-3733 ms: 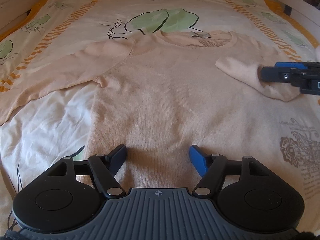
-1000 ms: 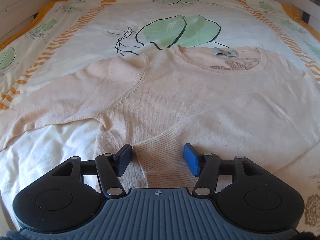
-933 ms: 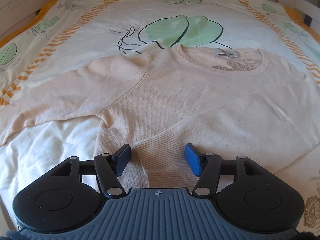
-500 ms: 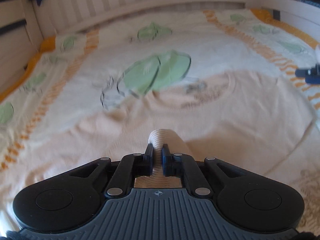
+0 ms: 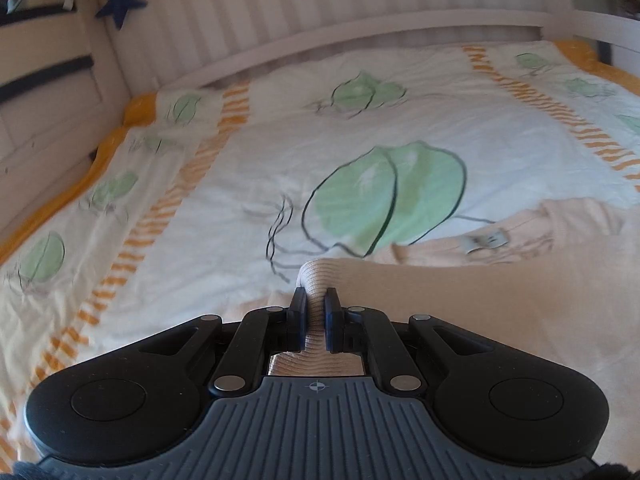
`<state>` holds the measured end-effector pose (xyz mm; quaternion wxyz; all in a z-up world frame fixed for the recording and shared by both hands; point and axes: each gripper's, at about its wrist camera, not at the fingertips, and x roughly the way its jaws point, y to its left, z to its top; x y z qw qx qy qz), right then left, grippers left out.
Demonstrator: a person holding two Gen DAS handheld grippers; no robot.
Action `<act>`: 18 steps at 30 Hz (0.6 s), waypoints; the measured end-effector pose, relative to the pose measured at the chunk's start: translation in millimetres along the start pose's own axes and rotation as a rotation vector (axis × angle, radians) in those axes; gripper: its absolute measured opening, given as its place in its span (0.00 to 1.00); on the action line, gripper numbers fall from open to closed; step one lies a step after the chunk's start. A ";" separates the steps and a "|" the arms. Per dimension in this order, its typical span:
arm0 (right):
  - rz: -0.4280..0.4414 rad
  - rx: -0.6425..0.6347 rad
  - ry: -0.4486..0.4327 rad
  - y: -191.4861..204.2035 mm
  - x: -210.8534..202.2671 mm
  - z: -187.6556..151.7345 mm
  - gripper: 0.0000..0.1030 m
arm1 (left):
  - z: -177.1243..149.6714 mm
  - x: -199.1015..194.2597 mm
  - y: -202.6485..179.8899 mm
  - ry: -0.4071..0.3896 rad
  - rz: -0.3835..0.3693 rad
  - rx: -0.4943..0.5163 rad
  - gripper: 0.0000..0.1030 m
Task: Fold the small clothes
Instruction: 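Carry the held sleeve across the sweater body with the left gripper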
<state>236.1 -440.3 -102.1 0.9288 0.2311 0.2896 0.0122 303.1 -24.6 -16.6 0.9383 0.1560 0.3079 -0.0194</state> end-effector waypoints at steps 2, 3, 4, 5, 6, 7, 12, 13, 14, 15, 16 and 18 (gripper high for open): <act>0.002 -0.022 0.015 3.8 2.5 -1.6 0.76 | -3.8 8.4 1.5 0.029 -0.008 -0.015 0.08; 0.004 -0.034 0.024 5.8 3.6 -2.8 0.76 | -5.7 11.6 1.4 0.040 -0.011 -0.018 0.08; 0.006 -0.044 0.029 7.6 3.8 -4.4 0.76 | -8.6 14.2 2.1 0.053 -0.012 -0.017 0.08; 0.009 -0.055 0.036 9.8 4.3 -5.6 0.76 | -10.1 16.3 1.5 0.059 -0.009 -0.015 0.08; 0.013 -0.067 0.044 12.2 4.8 -7.1 0.76 | -12.7 19.1 2.1 0.067 -0.006 -0.015 0.08; 0.018 -0.076 0.050 14.3 5.3 -8.3 0.76 | -14.1 20.5 2.0 0.073 -0.007 -0.016 0.08; 0.051 -0.136 0.094 26.4 13.1 -15.5 0.76 | -16.9 23.4 0.0 0.083 -0.013 -0.020 0.08; 0.059 -0.153 0.107 28.9 13.6 -17.4 0.76 | -16.9 23.5 0.5 0.085 -0.014 -0.024 0.08; 0.064 -0.171 0.121 31.9 13.0 -19.7 0.76 | -16.8 23.8 1.5 0.086 -0.015 -0.029 0.08; 0.071 -0.191 0.136 34.8 11.4 -22.5 0.76 | -16.4 25.3 2.2 0.089 -0.018 -0.034 0.08; 0.077 -0.210 0.149 38.1 8.8 -26.0 0.76 | -16.2 26.0 2.9 0.093 -0.022 -0.040 0.08; 0.083 -0.255 0.174 46.1 0.8 -33.2 0.76 | -16.1 27.5 4.1 0.101 -0.034 -0.046 0.08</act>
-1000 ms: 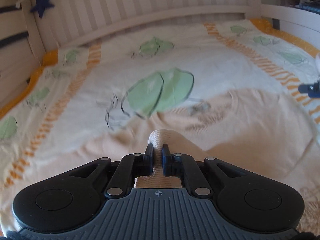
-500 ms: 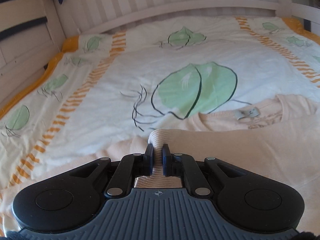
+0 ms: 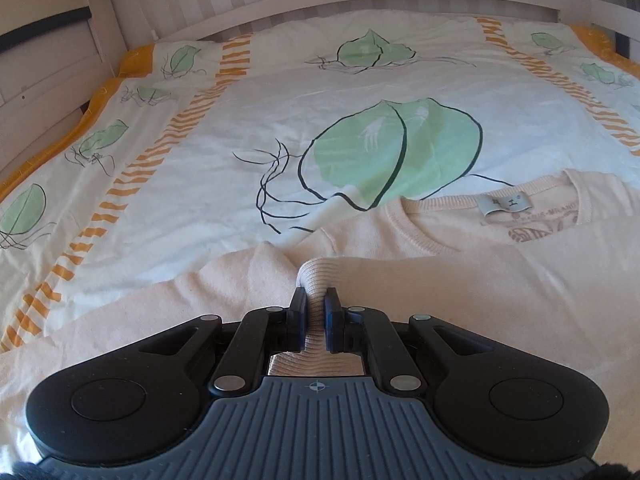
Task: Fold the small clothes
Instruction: 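Carry the held sleeve across the sweater body with the left gripper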
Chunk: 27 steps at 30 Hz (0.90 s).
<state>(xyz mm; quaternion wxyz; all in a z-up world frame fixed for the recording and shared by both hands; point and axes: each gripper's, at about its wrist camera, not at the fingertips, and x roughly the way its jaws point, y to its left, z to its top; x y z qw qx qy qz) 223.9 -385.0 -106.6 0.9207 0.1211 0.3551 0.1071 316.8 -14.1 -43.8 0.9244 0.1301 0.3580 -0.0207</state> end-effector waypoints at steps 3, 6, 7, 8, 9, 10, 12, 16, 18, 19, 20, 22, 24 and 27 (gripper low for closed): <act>-0.021 -0.122 0.020 22.1 -9.1 -8.0 0.76 | -0.4 0.3 1.2 -0.004 -0.015 -0.002 0.08; -0.090 -0.268 0.038 46.0 -10.0 -18.1 0.79 | -1.0 0.2 3.5 -0.005 -0.031 -0.012 0.08; -0.127 -0.315 0.043 53.2 -6.1 -21.0 0.81 | -1.1 0.1 4.1 -0.005 -0.034 -0.013 0.08; -0.157 -0.350 0.051 58.3 -1.0 -22.6 0.81 | -1.1 -0.2 4.9 -0.005 -0.038 -0.013 0.08; -0.184 -0.386 0.056 63.2 5.1 -24.2 0.81 | -0.9 -0.7 5.6 -0.005 -0.042 -0.014 0.08; -0.201 -0.416 0.053 66.7 10.5 -25.6 0.81 | -0.7 -1.5 6.6 -0.005 -0.046 -0.016 0.08; -0.224 -0.435 0.033 70.0 19.0 -26.2 0.83 | 0.1 -3.4 8.6 -0.009 -0.054 -0.022 0.08; -0.349 -0.386 -0.023 63.7 24.7 -21.8 0.84 | 0.9 -5.0 10.4 -0.011 -0.077 -0.028 0.08; -0.430 -0.311 -0.031 50.7 17.6 -20.1 0.84 | -1.1 -4.4 11.7 -0.009 -0.090 -0.043 0.08; -0.436 -0.261 -0.025 42.9 13.3 -20.1 0.84 | -2.7 -3.3 12.1 -0.004 -0.101 -0.051 0.08; -0.440 -0.201 -0.011 33.8 8.4 -21.3 0.84 | -4.6 -1.4 12.1 0.003 -0.112 -0.057 0.08; -0.427 -0.123 0.009 22.7 0.3 -24.3 0.85 | -9.4 3.1 11.3 0.021 -0.131 -0.065 0.09; -0.426 -0.112 0.021 23.4 -6.7 -26.1 0.85 | -13.7 6.8 10.3 0.031 -0.138 -0.065 0.09; -0.393 -0.111 0.037 23.3 -18.4 -28.0 0.85 | -19.2 11.3 13.7 0.042 -0.154 -0.080 0.09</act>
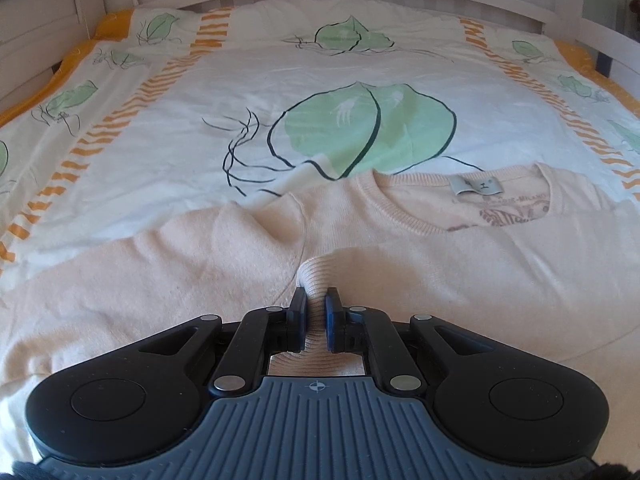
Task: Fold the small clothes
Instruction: 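Carry the held sleeve across the sweater body with the left gripper, then open the left gripper to release the sleeve on the body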
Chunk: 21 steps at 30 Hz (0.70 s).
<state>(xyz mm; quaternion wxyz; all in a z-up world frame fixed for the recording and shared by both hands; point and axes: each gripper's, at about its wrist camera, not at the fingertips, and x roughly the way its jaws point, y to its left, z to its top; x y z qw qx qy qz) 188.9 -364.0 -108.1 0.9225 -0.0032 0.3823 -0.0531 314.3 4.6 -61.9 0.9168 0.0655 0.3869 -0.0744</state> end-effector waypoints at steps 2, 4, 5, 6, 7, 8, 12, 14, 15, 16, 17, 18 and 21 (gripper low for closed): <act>0.046 0.065 -0.004 -9.1 -8.9 -0.1 0.85 | -1.5 1.7 3.2 0.005 -0.012 -0.007 0.09; 0.097 0.136 -0.035 -17.7 -16.3 5.5 0.85 | -3.6 3.5 3.8 0.009 -0.026 0.001 0.09; 0.114 0.155 -0.046 -19.2 -16.7 11.0 0.86 | -5.1 4.3 3.3 0.011 -0.030 0.008 0.09; 0.128 0.164 -0.053 -19.0 -13.5 18.6 0.86 | -6.8 5.2 2.2 0.011 -0.030 0.016 0.09; 0.135 0.164 -0.058 -17.4 -9.3 25.5 0.86 | -8.0 5.7 1.7 0.009 -0.029 0.021 0.09; 0.140 0.154 -0.065 -12.7 -1.1 34.4 0.86 | -9.0 5.8 1.6 0.007 -0.028 0.023 0.09; 0.159 0.095 -0.064 5.1 37.1 58.7 0.86 | -10.0 6.9 5.4 0.004 -0.035 0.001 0.10; 0.135 0.095 -0.027 7.4 60.4 64.4 0.86 | -9.8 7.5 7.7 0.005 -0.034 -0.001 0.10; 0.113 0.098 -0.010 6.2 70.2 64.8 0.86 | -9.7 7.7 8.9 0.005 -0.034 0.001 0.11; 0.088 0.101 0.003 3.2 78.5 64.6 0.85 | -9.8 7.7 9.8 0.004 -0.035 0.003 0.11; 0.064 0.104 0.003 -0.6 84.0 64.1 0.86 | -10.1 7.8 11.1 0.003 -0.037 0.005 0.12; 0.041 0.110 -0.003 -5.7 86.5 63.9 0.86 | -10.5 8.0 13.1 0.003 -0.036 0.005 0.14; 0.006 0.135 0.001 -16.2 86.8 65.9 0.89 | -10.7 8.5 20.5 0.001 -0.029 -0.011 0.23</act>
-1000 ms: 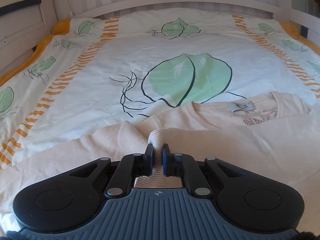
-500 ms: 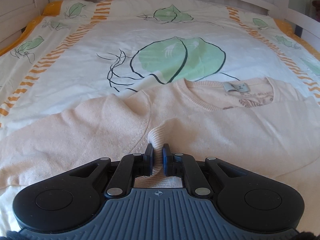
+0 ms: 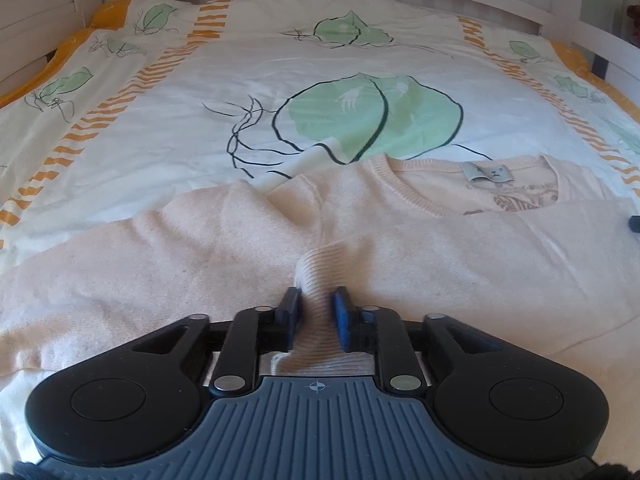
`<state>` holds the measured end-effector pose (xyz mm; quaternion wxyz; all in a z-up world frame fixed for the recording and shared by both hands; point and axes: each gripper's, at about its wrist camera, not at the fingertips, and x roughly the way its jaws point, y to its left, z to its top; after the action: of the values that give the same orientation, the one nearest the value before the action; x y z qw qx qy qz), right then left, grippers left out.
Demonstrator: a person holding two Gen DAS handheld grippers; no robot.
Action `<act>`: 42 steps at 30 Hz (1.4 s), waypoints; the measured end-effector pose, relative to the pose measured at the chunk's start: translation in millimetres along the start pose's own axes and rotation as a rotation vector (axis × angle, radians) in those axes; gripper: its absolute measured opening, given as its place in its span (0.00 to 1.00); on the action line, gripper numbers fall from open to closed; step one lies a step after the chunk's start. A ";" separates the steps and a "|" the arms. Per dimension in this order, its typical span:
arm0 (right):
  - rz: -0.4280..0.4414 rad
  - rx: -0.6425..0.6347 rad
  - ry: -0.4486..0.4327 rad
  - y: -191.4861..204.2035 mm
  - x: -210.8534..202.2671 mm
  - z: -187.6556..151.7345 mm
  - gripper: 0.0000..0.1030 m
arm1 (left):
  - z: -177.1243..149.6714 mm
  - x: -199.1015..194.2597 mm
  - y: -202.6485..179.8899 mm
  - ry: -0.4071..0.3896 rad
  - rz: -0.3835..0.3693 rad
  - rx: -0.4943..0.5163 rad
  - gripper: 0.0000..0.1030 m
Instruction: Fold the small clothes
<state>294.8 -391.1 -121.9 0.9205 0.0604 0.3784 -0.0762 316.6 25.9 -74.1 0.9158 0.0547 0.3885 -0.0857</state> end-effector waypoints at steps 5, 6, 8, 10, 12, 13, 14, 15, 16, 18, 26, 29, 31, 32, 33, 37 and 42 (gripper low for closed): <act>-0.018 -0.010 0.002 -2.0 -3.8 -2.7 0.90 | 1.8 -2.4 15.7 0.002 0.060 -0.028 0.25; -0.018 -0.001 0.003 -3.1 -4.3 -3.0 0.90 | 2.4 -3.4 18.9 0.004 0.088 -0.022 0.26; -0.025 0.012 0.004 -4.7 -6.1 -1.6 0.90 | 3.3 -6.2 26.2 0.003 0.153 -0.023 0.26; -0.030 0.031 -0.005 -4.1 -11.7 1.1 0.90 | 3.8 -10.3 36.0 0.002 0.200 -0.046 0.26; -0.004 0.055 -0.034 -4.1 -23.2 1.1 0.90 | 2.5 -15.9 44.2 -0.001 0.193 -0.076 0.26; 0.013 0.062 -0.045 -2.7 -29.0 0.1 0.90 | 1.3 -17.7 46.0 0.001 0.181 -0.084 0.26; 0.029 0.064 -0.053 -0.5 -33.7 -1.2 0.90 | 0.2 -18.8 46.7 0.005 0.167 -0.086 0.26; 0.042 0.060 -0.058 3.0 -38.5 -3.4 0.90 | -1.6 -18.5 45.9 0.014 0.147 -0.080 0.27; 0.051 0.055 -0.061 6.7 -42.1 -5.3 0.90 | -2.9 -18.0 44.0 0.017 0.121 -0.073 0.27; 0.074 0.041 -0.067 14.6 -49.9 -11.5 0.90 | -6.2 -19.6 37.7 -0.004 0.077 -0.058 0.27; 0.130 -0.009 -0.095 31.4 -73.8 -41.8 0.90 | 2.5 -12.3 19.1 -0.030 -0.013 -0.027 0.27; 0.121 -0.035 -0.113 31.2 -79.9 -57.5 0.90 | 5.8 -6.8 16.0 -0.011 -0.082 -0.035 0.27; 0.108 -0.046 -0.126 29.9 -81.8 -67.8 0.90 | 6.5 -3.1 10.0 0.009 -0.093 -0.016 0.27; 0.102 -0.050 -0.135 28.9 -82.8 -71.6 0.90 | 6.5 -4.1 5.5 0.002 -0.086 0.002 0.27; 0.098 -0.054 -0.146 28.4 -83.8 -74.2 0.90 | 5.8 -7.3 1.5 -0.014 -0.083 0.018 0.27; 0.111 -0.031 -0.152 23.7 -81.9 -72.4 0.90 | 1.9 -18.9 -11.9 -0.063 -0.042 0.080 0.28; 0.056 0.015 -0.089 16.3 -68.1 -77.5 0.91 | -10.0 -4.8 -15.1 0.020 0.038 0.140 0.30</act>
<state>196.7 -355.6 -127.7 0.9377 0.0747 0.3347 -0.0557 303.3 13.3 -78.1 0.9072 0.1266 0.3897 -0.0949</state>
